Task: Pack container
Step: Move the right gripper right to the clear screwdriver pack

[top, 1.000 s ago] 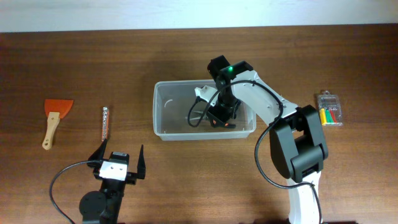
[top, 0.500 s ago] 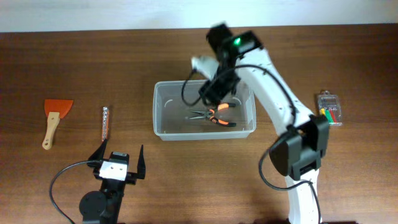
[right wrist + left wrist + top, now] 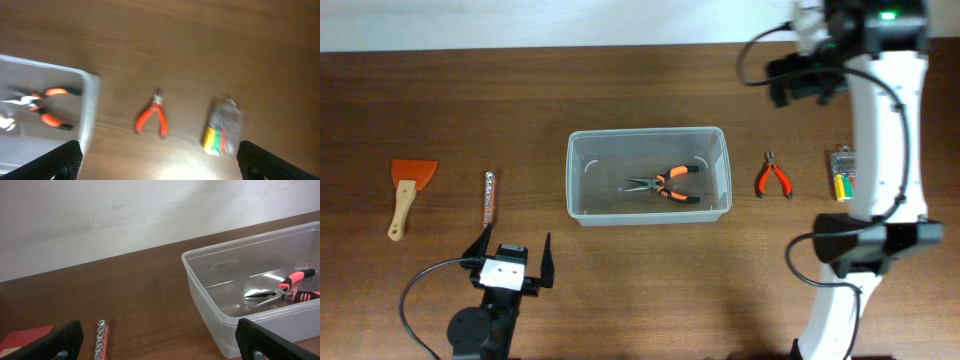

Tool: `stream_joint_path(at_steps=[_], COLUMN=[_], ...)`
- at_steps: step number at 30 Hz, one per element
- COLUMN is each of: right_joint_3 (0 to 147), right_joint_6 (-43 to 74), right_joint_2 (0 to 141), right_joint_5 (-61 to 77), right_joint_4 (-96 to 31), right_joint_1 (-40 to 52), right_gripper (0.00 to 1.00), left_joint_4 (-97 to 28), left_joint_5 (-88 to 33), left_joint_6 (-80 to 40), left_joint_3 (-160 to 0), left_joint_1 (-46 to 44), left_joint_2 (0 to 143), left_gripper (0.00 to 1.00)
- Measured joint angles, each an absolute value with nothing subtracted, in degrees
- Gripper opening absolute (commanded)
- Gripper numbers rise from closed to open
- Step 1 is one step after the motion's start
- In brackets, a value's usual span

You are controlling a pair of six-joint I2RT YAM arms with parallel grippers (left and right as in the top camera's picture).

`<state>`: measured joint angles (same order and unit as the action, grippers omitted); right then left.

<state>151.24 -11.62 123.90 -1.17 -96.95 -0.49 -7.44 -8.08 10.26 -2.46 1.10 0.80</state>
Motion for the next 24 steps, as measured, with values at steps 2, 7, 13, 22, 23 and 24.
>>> stream_joint_path(at_steps=[2,7,13,22,23,24], right_joint_3=[147.61,134.41,123.04,115.79,115.7,115.68], right_joint_6=[-11.38,-12.93,-16.27,-19.62,-19.7,-19.75], right_joint_2=[121.12,112.77,112.99,123.37,123.96,124.4], right_joint_5=[-1.48,-1.52,-1.74,-1.48,-1.41,-1.23], right_joint_4=[-96.97,-94.63,-87.72,-82.78,-82.15,-81.47], right_joint_1=[-2.74,-7.53,-17.02,-26.37,-26.46,-26.44], right_gripper=[0.99,0.99,0.99,0.99,0.99,0.99], left_joint_4=[-7.44,-7.44,-7.44,-7.44,-7.44,-7.44], left_joint_5=[-8.08,-8.08,-8.08,-8.08,-8.08,-8.08], left_joint_6=[10.26,10.26,10.26,10.26,10.24,10.26], left_joint_3=[-2.44,-2.46,-2.44,-2.46,-2.46,-2.44], left_joint_1=[1.1,1.1,1.1,1.1,1.1,1.1], left_joint_2=[0.8,0.8,0.78,0.78,0.78,0.8], left_gripper=[0.99,0.99,0.99,0.99,0.99,0.99])
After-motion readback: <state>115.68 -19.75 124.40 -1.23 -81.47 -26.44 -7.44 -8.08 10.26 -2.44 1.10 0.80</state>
